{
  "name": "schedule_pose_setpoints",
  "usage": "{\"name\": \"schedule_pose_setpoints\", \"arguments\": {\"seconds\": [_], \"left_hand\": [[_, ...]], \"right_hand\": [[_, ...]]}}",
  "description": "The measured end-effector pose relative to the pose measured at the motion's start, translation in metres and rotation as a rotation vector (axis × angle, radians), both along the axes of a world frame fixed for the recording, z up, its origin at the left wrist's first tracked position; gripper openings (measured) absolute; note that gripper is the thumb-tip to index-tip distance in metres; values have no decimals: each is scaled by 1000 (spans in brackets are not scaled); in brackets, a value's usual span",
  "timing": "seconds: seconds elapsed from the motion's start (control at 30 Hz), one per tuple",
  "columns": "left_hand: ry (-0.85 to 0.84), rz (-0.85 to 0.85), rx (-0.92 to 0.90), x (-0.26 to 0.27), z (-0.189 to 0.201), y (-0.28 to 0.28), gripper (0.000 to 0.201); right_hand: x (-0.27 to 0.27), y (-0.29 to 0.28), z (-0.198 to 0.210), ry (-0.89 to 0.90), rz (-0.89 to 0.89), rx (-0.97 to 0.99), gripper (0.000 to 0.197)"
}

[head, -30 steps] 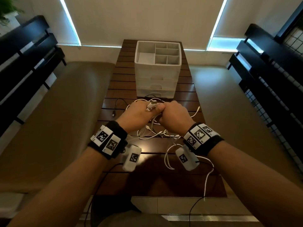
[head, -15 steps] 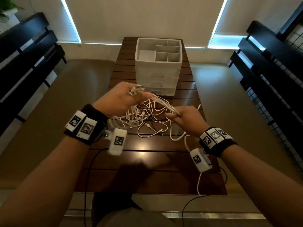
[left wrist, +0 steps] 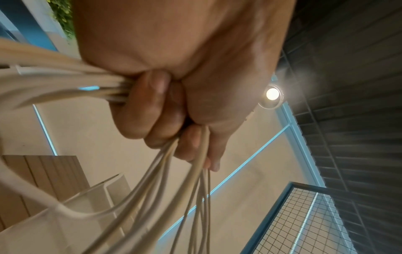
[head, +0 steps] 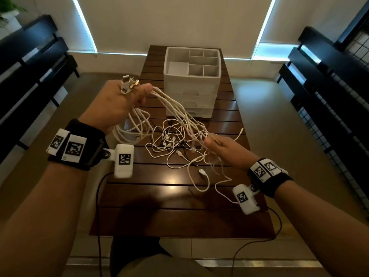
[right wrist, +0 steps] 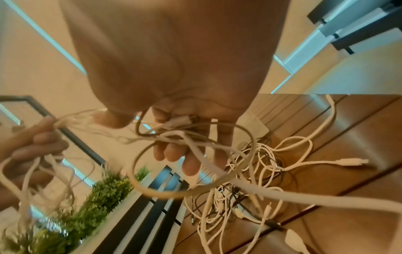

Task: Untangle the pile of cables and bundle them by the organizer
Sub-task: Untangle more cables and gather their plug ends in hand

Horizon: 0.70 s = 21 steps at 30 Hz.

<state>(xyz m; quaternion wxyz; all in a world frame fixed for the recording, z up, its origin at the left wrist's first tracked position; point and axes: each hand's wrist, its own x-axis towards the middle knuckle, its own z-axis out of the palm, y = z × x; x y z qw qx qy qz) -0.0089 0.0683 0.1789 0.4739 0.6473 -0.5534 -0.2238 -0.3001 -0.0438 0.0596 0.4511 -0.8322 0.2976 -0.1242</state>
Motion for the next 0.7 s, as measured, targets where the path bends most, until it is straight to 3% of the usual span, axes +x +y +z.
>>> {"name": "schedule_pose_setpoints", "arguments": {"seconds": [0.2, 0.27, 0.33, 0.4, 0.57, 0.63, 0.7], "left_hand": [[41, -23, -7, -5, 5, 6, 32], [39, -46, -46, -6, 10, 7, 33], [49, -64, -72, -8, 16, 7, 33], [95, -52, -100, -9, 26, 9, 32], [77, -104, -116, -2, 51, 18, 35], [61, -129, -92, -9, 54, 19, 35], [43, -152, -71, -20, 53, 17, 34]], "right_hand": [[-12, -4, -5, -64, -48, 188, 24], [-15, -3, -7, -44, -95, 118, 27], [-20, -4, -13, 18, -146, -91, 24], [-28, -5, -20, 63, -161, -174, 18], [-50, -8, -38, 347, -74, -92, 22], [-50, -8, -34, 516, 1, -61, 30], [-45, -9, -19, 522, 17, -39, 65]]}}
